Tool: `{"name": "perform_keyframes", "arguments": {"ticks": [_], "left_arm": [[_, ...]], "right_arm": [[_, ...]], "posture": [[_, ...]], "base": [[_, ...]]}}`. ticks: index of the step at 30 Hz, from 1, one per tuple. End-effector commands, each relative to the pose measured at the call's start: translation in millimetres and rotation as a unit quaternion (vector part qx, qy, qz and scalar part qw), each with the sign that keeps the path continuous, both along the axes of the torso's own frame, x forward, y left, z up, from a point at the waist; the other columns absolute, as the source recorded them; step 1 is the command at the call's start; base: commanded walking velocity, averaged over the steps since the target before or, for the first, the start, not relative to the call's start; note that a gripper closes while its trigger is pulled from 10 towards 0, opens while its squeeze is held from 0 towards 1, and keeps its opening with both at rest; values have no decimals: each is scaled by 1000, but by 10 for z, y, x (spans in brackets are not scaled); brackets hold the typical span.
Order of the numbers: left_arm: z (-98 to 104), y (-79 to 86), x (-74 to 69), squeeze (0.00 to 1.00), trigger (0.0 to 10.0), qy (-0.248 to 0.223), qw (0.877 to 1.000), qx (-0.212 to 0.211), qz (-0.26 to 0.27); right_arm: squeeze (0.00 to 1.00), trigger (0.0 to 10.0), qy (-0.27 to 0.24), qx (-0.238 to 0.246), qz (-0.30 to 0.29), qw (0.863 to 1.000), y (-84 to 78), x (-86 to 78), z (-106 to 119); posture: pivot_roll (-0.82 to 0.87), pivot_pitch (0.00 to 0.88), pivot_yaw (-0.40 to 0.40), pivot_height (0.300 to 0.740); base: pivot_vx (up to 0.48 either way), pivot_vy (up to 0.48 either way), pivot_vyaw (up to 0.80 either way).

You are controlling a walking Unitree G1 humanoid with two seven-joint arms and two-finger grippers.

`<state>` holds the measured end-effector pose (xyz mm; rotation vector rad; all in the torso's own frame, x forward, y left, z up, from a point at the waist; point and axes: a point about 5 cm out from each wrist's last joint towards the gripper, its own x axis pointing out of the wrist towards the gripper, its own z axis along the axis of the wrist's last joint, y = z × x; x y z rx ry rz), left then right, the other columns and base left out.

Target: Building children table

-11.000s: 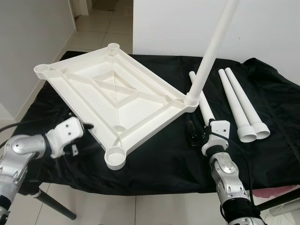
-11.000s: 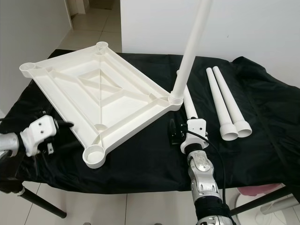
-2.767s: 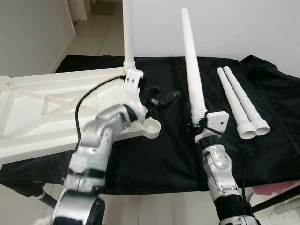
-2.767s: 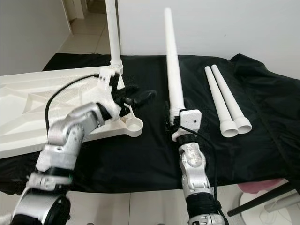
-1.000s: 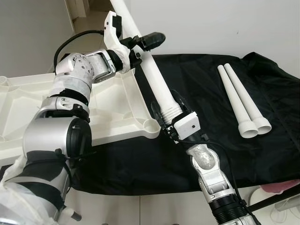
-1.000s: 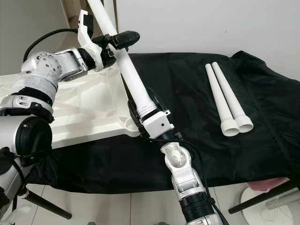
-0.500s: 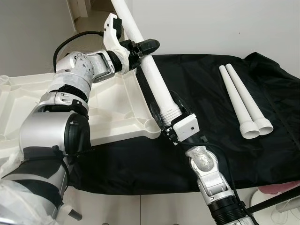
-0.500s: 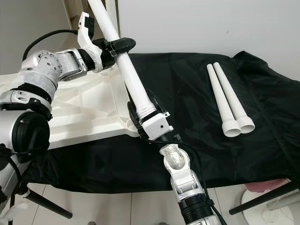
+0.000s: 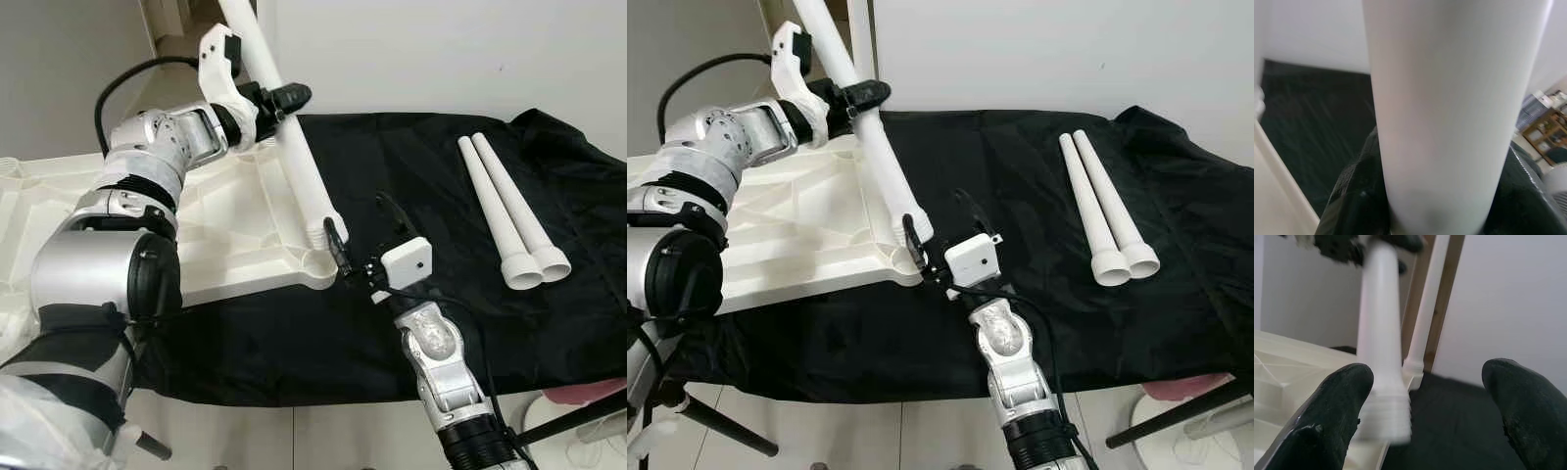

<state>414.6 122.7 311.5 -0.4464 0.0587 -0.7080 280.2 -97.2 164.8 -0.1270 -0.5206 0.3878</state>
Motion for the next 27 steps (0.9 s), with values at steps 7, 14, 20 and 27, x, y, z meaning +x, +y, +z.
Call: {"name": "perform_keyframes", "arguments": {"ticks": [7,14,20,27], "left_arm": [[94,54,-39,0,10000,-96,994,31,50],[-57,-45,-141,0,10000,-128,988,44,80],[-98,-140,-229,0,10000,-150,984,33,88],[-213,-410,-399,0,10000,-164,983,33,77]], "right_arm": [[0,10000,93,7,13,996,24,101,-82],[0,10000,119,9,1,993,-17,169,-50],[0,10000,135,1,-11,991,-23,211,2],[0,10000,113,-22,-26,993,-2,318,126]], "posture": [[-30,0,-10,740],[-24,0,-18,740],[-22,0,-25,740],[-14,0,-35,740]], "base": [[0,0,0],[0,0,0],[0,0,0],[0,0,0]]}}
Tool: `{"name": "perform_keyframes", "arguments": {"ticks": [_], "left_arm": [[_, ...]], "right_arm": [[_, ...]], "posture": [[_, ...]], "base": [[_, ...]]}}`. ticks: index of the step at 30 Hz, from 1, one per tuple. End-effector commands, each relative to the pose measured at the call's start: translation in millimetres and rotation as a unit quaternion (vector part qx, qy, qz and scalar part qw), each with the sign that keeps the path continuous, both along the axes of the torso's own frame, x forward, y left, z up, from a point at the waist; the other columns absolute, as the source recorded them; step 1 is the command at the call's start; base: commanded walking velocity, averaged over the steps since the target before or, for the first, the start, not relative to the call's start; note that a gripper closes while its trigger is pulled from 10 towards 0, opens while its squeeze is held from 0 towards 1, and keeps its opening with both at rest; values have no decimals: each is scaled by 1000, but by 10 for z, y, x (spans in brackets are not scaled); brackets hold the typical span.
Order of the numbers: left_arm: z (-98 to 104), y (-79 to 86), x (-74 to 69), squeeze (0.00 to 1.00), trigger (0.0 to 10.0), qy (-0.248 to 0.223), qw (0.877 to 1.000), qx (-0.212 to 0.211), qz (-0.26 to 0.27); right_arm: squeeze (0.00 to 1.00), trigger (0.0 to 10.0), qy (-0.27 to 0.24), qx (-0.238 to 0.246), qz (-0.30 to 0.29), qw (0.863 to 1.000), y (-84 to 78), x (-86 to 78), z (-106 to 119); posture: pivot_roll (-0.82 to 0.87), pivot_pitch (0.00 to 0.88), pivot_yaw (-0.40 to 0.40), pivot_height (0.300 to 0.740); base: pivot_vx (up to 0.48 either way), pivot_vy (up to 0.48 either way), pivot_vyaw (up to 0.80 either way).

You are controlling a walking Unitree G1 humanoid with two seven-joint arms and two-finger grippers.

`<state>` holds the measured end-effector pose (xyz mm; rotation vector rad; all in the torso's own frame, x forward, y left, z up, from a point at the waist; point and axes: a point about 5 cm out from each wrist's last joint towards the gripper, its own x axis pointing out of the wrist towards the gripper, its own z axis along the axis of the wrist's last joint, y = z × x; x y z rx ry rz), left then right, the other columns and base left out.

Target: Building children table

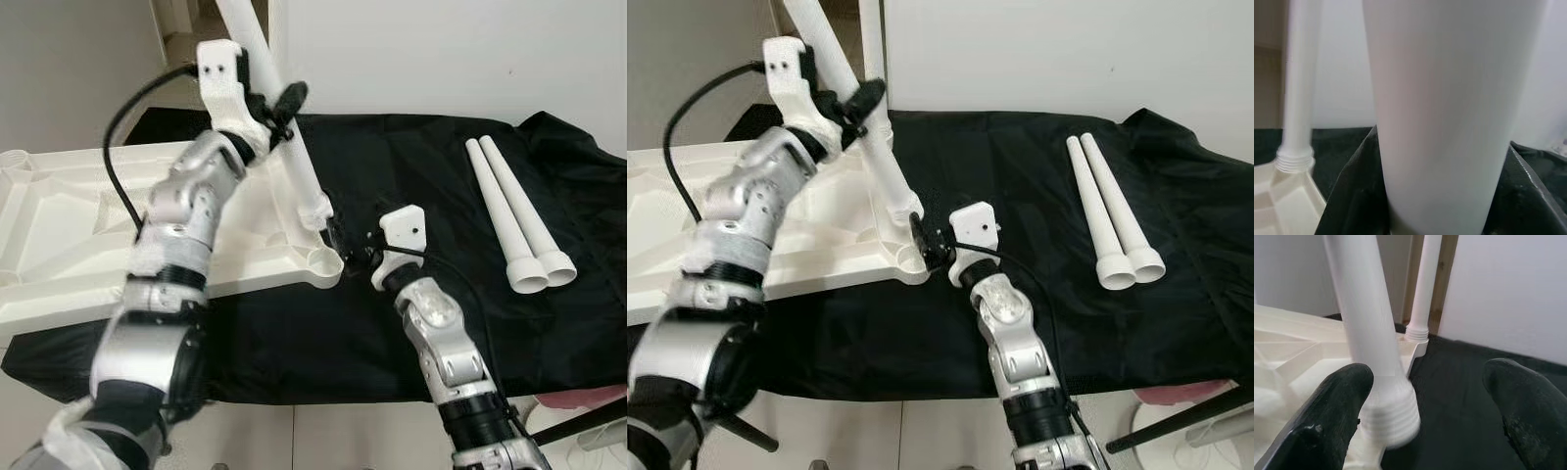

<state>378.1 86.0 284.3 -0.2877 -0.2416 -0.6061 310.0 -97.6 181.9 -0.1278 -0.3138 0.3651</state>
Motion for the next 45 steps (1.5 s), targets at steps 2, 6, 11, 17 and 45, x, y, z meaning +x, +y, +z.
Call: {"name": "perform_keyframes", "arguments": {"ticks": [2,6,11,17,45], "left_arm": [[52,-86,-58,0,10000,-13,1000,8,-10],[51,-254,-178,0,10000,-27,999,17,-27],[52,-425,-270,0,10000,-33,998,17,-46],[72,-537,-345,0,10000,-38,998,10,-58],[73,-759,-529,0,10000,-36,995,-1,-88]], "right_arm": [[0,10000,14,-13,-5,1000,19,30,-43],[0,10000,23,-30,4,999,95,53,-48],[0,10000,35,-41,-4,999,129,124,-54],[0,10000,45,-50,-18,998,139,207,-47],[0,0,85,-42,-75,993,83,341,-54]], "posture": [[-13,0,-36,740],[-11,0,-37,740],[-9,0,-43,740],[-8,0,-45,740],[-17,0,-34,740]], "base": [[0,0,0],[0,0,0],[0,0,0],[0,0,0],[0,0,0]]}}
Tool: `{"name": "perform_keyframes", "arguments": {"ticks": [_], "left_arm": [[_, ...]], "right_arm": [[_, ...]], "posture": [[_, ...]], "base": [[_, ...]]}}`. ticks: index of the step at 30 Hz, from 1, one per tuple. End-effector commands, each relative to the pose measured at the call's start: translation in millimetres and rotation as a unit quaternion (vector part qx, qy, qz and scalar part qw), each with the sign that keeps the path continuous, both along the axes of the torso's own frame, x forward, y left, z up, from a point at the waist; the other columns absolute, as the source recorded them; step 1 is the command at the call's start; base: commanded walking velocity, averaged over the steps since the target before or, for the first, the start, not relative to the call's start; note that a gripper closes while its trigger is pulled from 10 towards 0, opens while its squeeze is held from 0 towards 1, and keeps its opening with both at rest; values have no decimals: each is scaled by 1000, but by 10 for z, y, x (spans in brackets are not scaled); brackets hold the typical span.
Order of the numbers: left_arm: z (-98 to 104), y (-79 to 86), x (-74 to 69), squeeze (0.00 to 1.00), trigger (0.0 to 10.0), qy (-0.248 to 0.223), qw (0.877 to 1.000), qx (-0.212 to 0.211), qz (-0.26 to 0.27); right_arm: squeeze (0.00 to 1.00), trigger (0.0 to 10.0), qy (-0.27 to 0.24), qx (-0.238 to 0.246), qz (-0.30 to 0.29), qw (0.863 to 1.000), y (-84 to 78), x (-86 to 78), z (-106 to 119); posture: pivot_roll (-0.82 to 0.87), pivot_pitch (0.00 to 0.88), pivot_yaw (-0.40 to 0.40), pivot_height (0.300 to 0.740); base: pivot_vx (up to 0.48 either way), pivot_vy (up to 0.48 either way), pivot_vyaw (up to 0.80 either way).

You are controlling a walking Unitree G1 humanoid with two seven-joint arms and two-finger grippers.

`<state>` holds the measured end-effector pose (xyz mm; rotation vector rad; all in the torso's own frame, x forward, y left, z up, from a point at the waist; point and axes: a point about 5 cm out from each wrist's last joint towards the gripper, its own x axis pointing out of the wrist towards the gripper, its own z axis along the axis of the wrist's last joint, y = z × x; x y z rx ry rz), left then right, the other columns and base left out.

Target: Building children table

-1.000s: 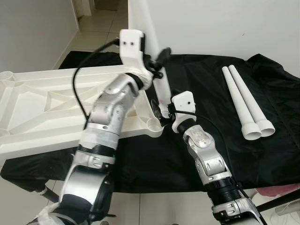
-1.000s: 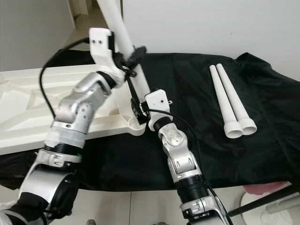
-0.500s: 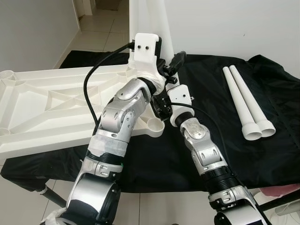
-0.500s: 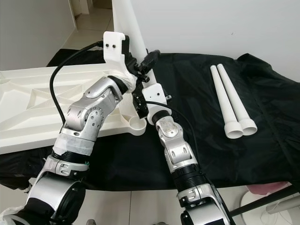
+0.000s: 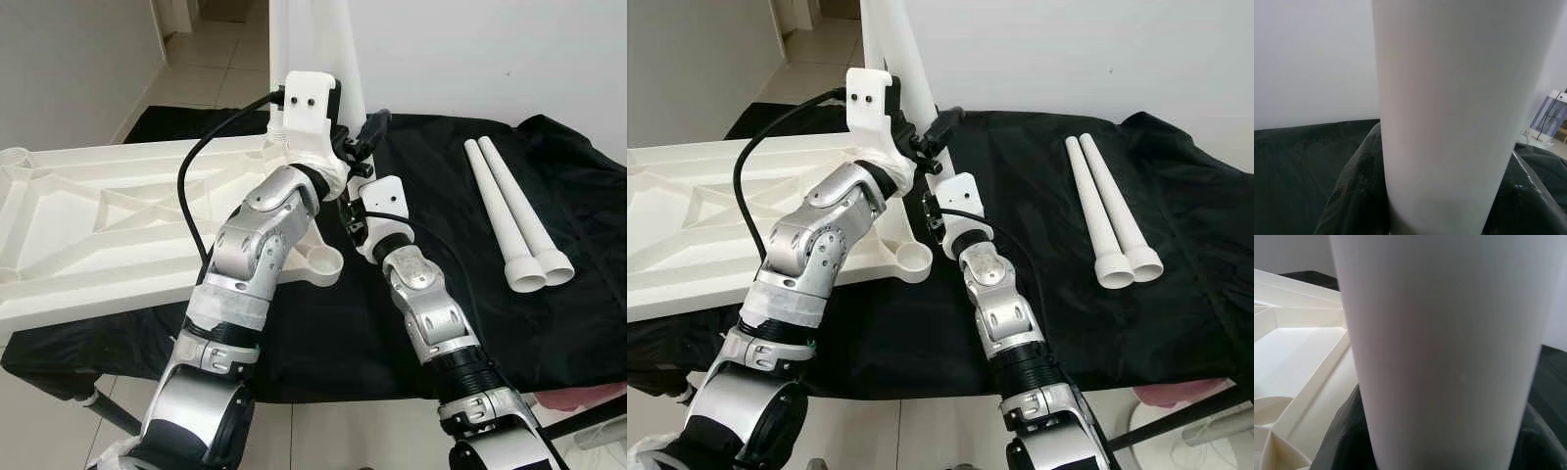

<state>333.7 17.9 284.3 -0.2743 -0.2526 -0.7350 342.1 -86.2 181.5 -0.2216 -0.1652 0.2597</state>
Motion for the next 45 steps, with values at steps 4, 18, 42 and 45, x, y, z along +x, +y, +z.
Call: {"name": "perform_keyframes", "arguments": {"ticks": [4,18,42,45], "left_arm": [[72,-89,-91,0,10000,-17,999,-11,-29],[143,-146,-287,1000,10000,-44,992,-37,-111],[-294,572,-52,0,10000,-34,995,80,44],[-410,657,-42,0,10000,-27,992,106,56]], "right_arm": [[0,0,27,11,-17,999,-46,17,-58],[0,10000,40,95,-85,991,-178,25,-47],[0,10000,-9,195,-115,974,-452,-63,114],[0,10000,-10,188,-115,976,-456,-85,110]], "posture": [[-18,0,-32,740],[-10,0,-27,740],[-24,11,-30,740],[-33,10,-27,740]], "base": [[0,0,0],[0,0,0],[0,0,0],[0,0,0]]}}
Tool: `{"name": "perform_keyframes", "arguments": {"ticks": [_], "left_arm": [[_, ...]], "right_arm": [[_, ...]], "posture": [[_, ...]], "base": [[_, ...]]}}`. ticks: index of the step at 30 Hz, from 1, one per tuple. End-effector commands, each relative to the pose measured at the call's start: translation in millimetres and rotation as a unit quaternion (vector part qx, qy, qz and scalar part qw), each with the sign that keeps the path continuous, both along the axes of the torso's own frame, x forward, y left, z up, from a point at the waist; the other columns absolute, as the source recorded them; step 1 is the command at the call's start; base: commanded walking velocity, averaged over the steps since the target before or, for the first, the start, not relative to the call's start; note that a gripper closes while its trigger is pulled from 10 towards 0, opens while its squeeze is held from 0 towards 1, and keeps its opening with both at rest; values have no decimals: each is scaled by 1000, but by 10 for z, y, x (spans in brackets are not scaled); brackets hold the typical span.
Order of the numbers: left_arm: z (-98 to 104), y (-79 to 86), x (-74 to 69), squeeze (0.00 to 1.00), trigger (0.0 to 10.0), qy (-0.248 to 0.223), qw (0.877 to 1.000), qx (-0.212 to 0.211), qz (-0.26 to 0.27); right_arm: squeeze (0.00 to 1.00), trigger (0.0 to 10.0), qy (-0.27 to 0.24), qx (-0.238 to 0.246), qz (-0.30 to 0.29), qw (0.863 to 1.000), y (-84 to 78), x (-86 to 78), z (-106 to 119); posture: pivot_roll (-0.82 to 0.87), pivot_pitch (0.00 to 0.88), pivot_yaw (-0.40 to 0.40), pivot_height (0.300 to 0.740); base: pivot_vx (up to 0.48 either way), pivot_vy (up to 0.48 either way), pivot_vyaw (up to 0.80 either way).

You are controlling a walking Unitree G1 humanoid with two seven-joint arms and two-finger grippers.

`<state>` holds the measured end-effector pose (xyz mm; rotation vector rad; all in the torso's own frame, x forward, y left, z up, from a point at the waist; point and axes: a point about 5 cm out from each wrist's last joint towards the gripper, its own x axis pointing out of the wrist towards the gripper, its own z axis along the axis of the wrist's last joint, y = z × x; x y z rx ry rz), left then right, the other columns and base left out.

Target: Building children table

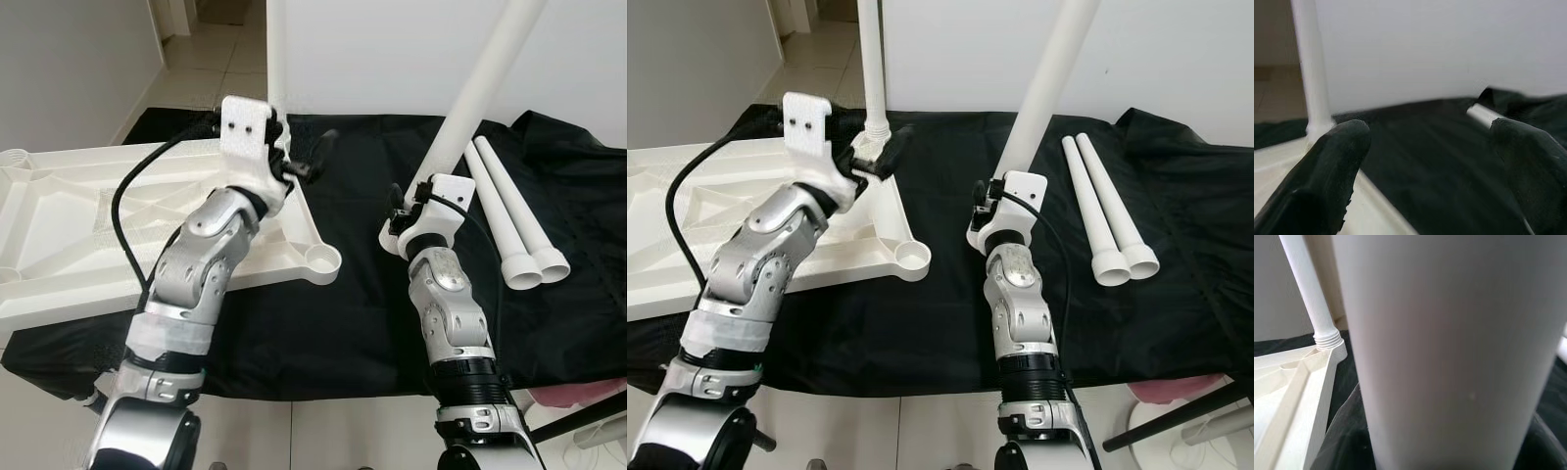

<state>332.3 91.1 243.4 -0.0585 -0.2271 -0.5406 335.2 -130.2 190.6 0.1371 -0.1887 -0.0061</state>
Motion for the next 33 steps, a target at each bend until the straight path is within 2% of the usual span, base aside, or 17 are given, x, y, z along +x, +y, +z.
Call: {"name": "perform_keyframes", "arguments": {"ticks": [1,2,4,6,7,11,15,17,23,27,28,30,31,33], "left_arm": [[-158,7,-20,0,10000,4,997,59,-49],[-351,74,-25,0,10000,25,992,115,-52],[-351,74,-25,0,10000,25,992,115,-52],[-736,170,-32,0,10000,68,971,224,-50],[-828,201,-33,0,10000,77,965,248,-46],[-866,217,-32,0,10000,80,962,258,-42],[-1026,357,58,0,10000,113,950,290,7],[-1049,385,73,0,10000,120,949,292,12],[-1097,407,86,0,10000,130,944,303,3],[-1169,376,88,0,10000,125,931,342,-3],[-1169,376,88,0,10000,125,931,342,-3],[-1203,342,56,0,10000,123,928,352,-20],[-1259,309,13,0,10000,121,922,366,-38],[-1259,309,13,0,10000,121,922,366,-38]], "right_arm": [[0,10000,-7,-7,3,1000,-25,-32,15],[0,10000,-7,-8,6,1000,-32,-47,10],[0,10000,-7,-8,6,1000,-32,-47,10],[0,10000,-9,-12,16,1000,-21,-45,17],[0,10000,-10,-13,19,1000,-10,-43,20],[0,10000,-10,-14,21,1000,-3,-43,23],[0,10000,-19,-16,18,1000,-11,-17,63],[0,10000,-19,-16,17,1000,-10,-16,60],[0,10000,-17,-16,17,1000,5,-15,47],[0,10000,-10,-9,20,1000,49,-9,-9],[0,10000,-10,-9,20,1000,49,-9,-9],[0,10000,-9,-9,21,1000,74,-8,-14],[0,10000,-10,-9,22,1000,89,-15,-15],[0,10000,-10,-9,22,1000,89,-15,-15]], "posture": [[-38,12,-29,740],[-34,15,-38,740],[-34,15,-38,740],[-29,9,-43,740],[-29,8,-42,740],[-29,8,-42,740],[-26,0,-25,740],[-23,0,-23,740],[-10,3,-15,740],[11,14,-8,740],[11,14,-8,740],[9,15,-5,740],[2,19,0,740],[2,19,0,740]], "base": [[0,0,0],[0,0,0],[0,0,0],[0,0,0],[0,0,0],[0,0,0],[0,0,0],[0,0,0],[0,0,0],[0,0,0],[0,0,0],[0,0,0],[0,0,0],[0,0,0]]}}
